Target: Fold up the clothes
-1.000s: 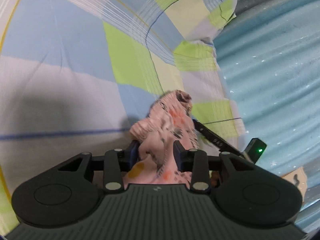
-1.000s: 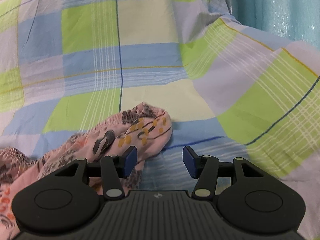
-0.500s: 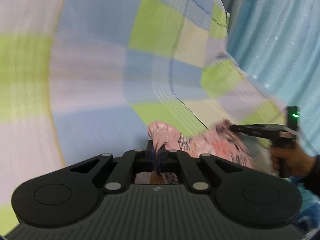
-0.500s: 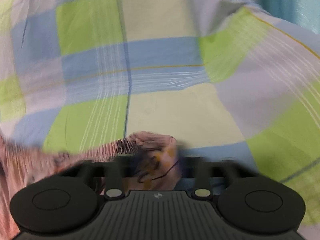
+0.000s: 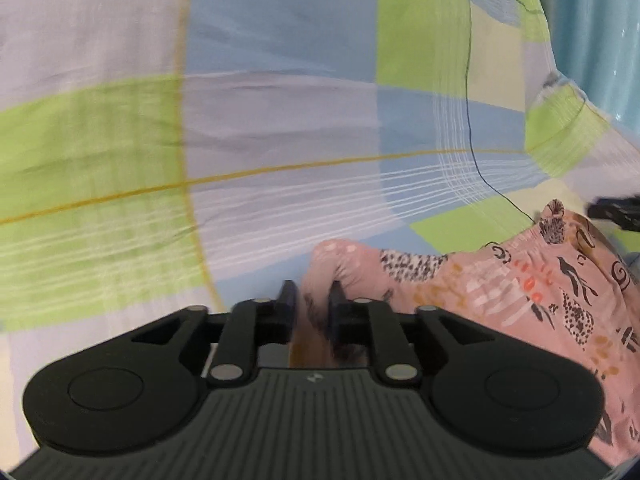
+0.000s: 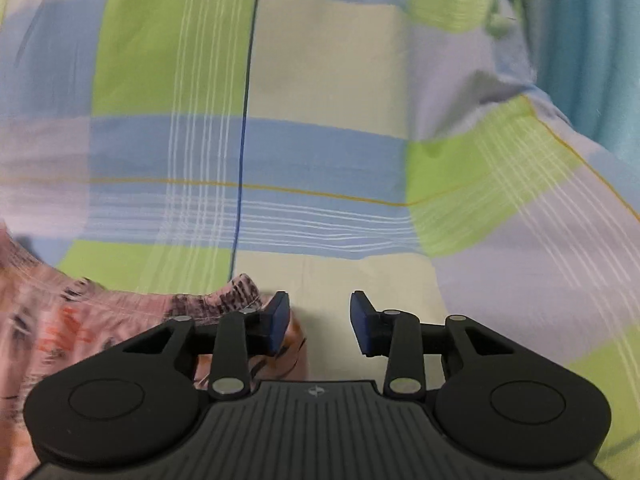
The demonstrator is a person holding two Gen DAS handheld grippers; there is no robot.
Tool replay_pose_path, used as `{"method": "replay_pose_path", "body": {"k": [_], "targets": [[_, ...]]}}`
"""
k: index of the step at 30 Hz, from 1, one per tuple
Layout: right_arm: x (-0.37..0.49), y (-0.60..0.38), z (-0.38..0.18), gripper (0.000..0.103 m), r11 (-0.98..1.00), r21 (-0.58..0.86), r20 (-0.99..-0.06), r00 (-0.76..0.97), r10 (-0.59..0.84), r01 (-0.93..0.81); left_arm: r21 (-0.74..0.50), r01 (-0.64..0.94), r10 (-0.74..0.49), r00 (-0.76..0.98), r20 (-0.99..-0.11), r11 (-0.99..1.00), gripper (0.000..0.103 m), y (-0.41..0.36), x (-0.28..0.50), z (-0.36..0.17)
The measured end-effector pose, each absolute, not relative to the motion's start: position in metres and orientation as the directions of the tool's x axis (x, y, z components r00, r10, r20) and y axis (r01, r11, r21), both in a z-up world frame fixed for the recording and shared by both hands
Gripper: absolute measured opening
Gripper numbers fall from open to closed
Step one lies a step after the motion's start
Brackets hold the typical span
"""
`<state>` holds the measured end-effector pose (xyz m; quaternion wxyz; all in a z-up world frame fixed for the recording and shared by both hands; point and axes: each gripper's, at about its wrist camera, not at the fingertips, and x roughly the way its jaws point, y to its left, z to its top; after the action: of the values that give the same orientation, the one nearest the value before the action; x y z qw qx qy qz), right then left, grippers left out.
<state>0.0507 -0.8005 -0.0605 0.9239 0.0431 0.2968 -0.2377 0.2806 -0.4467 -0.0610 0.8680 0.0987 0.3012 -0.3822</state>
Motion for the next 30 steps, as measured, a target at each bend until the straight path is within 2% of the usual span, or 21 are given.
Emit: {"method": "replay_pose_path", "body": {"k": [4, 6, 9, 14, 19, 22, 23, 24, 26, 27, 28, 29, 30], "targets": [[-0.007, -0.779, -0.048, 0.04, 0.889, -0.032, -0.568, 0.724, -0.392, 0.456, -0.069, 0.723, -0.615, 0.528, -0.586, 0.687, 0.028, -0.411, 0.254, -0.044], [-0.045, -0.765, -0.043, 0.047, 0.89, -0.011, -0.571, 0.728, -0.38, 0.456, -0.084, 0.732, -0.627, 0.511, -0.588, 0.676, 0.034, -0.395, 0.229, -0.034], [-0.106, -0.735, -0.044, 0.048, 0.88, 0.035, -0.593, 0.719, -0.362, 0.473, -0.124, 0.755, -0.646, 0.449, -0.618, 0.644, 0.039, -0.364, 0.188, -0.032], [-0.177, -0.694, -0.06, 0.048, 0.861, 0.086, -0.645, 0.687, -0.335, 0.5, -0.12, 0.76, -0.622, 0.418, -0.662, 0.639, 0.041, -0.322, 0.133, -0.037], [-0.206, -0.685, -0.084, 0.048, 0.813, 0.186, -0.666, 0.679, -0.31, 0.553, -0.127, 0.771, -0.612, 0.38, -0.694, 0.624, 0.044, -0.299, 0.095, -0.048], [-0.213, -0.685, -0.093, 0.049, 0.784, 0.234, -0.662, 0.684, -0.305, 0.575, -0.105, 0.778, -0.582, 0.365, -0.726, 0.62, 0.037, -0.298, 0.083, -0.059], [-0.212, -0.684, -0.093, 0.033, 0.779, 0.232, -0.664, 0.68, -0.311, 0.583, -0.094, 0.777, -0.566, 0.364, -0.739, 0.622, 0.035, -0.298, 0.077, -0.062], [-0.211, -0.682, -0.091, 0.004, 0.78, 0.218, -0.671, 0.67, -0.316, 0.587, -0.06, 0.785, -0.558, 0.381, -0.737, 0.616, 0.034, -0.3, 0.071, -0.063], [-0.208, -0.679, -0.086, 0.002, 0.792, 0.177, -0.682, 0.652, -0.33, 0.585, -0.051, 0.789, -0.554, 0.382, -0.74, 0.612, 0.025, -0.302, 0.067, -0.063], [-0.206, -0.677, -0.083, 0.001, 0.802, 0.149, -0.685, 0.645, -0.337, 0.578, -0.058, 0.788, -0.557, 0.379, -0.739, 0.613, 0.012, -0.303, 0.066, -0.063], [-0.206, -0.675, -0.079, 0.0, 0.811, 0.113, -0.684, 0.637, -0.356, 0.574, -0.055, 0.792, -0.559, 0.378, -0.738, 0.608, 0.006, -0.305, 0.066, -0.063], [-0.205, -0.673, -0.075, 0.0, 0.818, 0.076, -0.681, 0.629, -0.375, 0.57, -0.044, 0.796, -0.558, 0.383, -0.737, 0.604, 0.0, -0.307, 0.066, -0.062], [-0.205, -0.672, -0.069, 0.0, 0.814, 0.007, -0.672, 0.605, -0.426, 0.581, -0.017, 0.798, -0.552, 0.401, -0.731, 0.602, 0.0, -0.307, 0.066, -0.061]]}}
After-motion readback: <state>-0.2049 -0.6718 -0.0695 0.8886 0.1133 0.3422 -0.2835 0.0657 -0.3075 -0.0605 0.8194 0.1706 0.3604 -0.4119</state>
